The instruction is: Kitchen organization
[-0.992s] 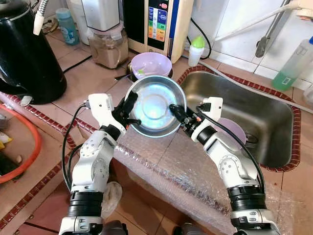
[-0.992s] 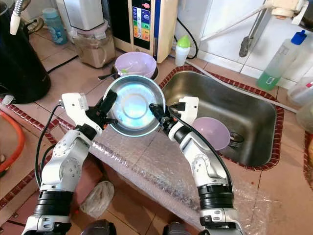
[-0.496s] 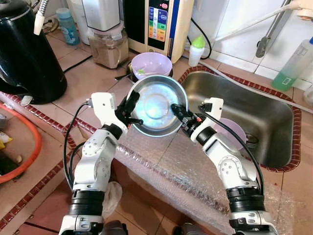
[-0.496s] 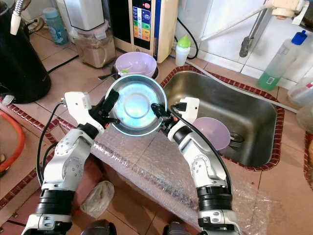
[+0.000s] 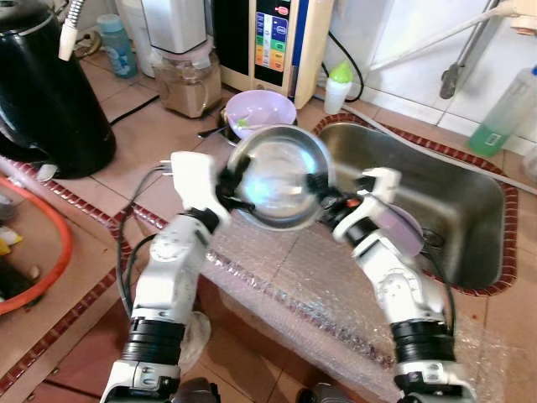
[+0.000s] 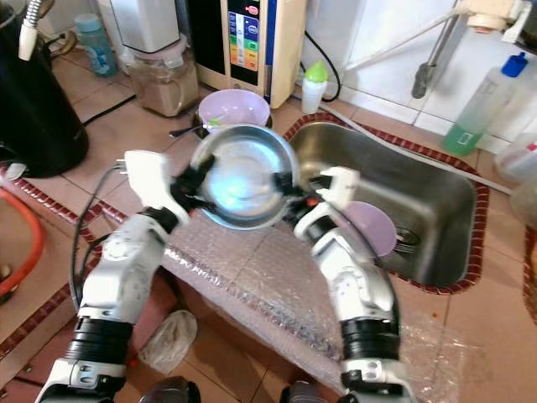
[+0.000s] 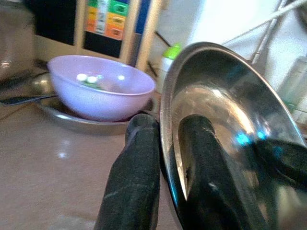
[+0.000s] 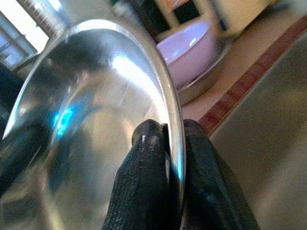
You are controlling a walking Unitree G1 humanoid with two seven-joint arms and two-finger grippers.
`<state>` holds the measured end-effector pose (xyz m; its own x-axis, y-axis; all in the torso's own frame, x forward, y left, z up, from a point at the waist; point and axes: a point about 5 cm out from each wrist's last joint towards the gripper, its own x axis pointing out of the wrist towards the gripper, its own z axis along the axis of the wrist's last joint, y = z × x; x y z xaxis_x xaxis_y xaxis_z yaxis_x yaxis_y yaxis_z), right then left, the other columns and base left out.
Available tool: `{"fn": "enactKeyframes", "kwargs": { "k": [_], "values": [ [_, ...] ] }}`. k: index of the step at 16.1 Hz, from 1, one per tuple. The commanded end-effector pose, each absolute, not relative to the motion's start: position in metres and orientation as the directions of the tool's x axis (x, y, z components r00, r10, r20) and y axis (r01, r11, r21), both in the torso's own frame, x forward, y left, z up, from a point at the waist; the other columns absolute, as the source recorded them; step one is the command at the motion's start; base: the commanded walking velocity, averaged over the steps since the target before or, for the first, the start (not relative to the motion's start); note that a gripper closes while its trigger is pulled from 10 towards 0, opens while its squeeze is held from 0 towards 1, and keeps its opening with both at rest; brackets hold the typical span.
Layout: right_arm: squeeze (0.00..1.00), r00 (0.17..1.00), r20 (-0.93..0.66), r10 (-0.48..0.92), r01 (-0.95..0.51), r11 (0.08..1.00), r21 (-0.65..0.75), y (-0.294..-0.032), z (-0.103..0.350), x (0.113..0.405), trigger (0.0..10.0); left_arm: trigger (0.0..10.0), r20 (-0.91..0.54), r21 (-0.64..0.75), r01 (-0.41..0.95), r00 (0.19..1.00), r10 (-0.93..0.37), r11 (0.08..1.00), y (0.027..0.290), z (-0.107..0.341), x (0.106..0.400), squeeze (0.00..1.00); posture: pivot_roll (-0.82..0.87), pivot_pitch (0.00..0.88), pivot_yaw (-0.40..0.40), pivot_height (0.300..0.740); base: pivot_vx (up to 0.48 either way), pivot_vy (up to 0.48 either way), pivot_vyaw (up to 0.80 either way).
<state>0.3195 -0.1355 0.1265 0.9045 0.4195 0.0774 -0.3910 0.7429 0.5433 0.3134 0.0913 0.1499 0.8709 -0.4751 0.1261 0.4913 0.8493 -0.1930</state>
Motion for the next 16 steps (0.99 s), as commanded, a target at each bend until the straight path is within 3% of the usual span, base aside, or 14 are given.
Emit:
{"fn": "enactKeyframes", "kwargs": {
  "k": [1,5,7,12,15,16],
  "values": [
    [0.0,0.973,0.065,0.223,-0.222,0.812,0.54,-0.178,0.127,0.322,0.0,10.0,0.147,-0.108,0.525,0.848,-0.509,0.844,0.093,0.157,0.311,1.0,-0.06,0.0,0.013,0.74,0.0,0.0,0.0],
    [0.0,0.998,0.055,0.039,-0.062,0.868,0.493,-0.216,0.127,0.325,0.0,10.0,0.091,-0.107,0.592,0.806,-0.585,0.799,0.087,0.15,0.301,1.0,-0.05,0.0,0.019,0.74,0.0,0.0,0.0],
    [0.0,0.994,0.006,-0.108,0.095,0.901,0.424,-0.234,0.125,0.331,0.0,10.0,0.041,-0.107,0.666,0.745,-0.666,0.738,0.078,0.145,0.29,1.0,-0.05,0.0,0.019,0.74,0.0,0.0,0.0],
    [0.0,0.944,-0.138,-0.3,0.323,0.924,0.204,-0.249,0.103,0.34,0.0,10.0,-0.069,-0.104,0.719,0.684,-0.726,0.688,0.078,0.132,0.272,1.0,-0.02,0.003,0.02,0.74,0.0,0.0,0.0],
    [0.0,0.916,-0.21,-0.342,0.376,0.914,0.154,-0.248,0.088,0.339,0.4,10.0,-0.117,-0.106,0.725,0.671,-0.733,0.681,0.082,0.127,0.266,1.0,0.0,0.046,0.038,0.74,0.0,0.0,0.0],
    [0.0,0.916,-0.234,-0.326,0.367,0.916,0.16,-0.245,0.083,0.339,7.2,10.0,-0.132,-0.092,0.726,0.669,-0.731,0.681,0.084,0.127,0.265,1.0,0.01,0.055,0.043,0.74,0.0,0.0,0.0]
  ]
}}
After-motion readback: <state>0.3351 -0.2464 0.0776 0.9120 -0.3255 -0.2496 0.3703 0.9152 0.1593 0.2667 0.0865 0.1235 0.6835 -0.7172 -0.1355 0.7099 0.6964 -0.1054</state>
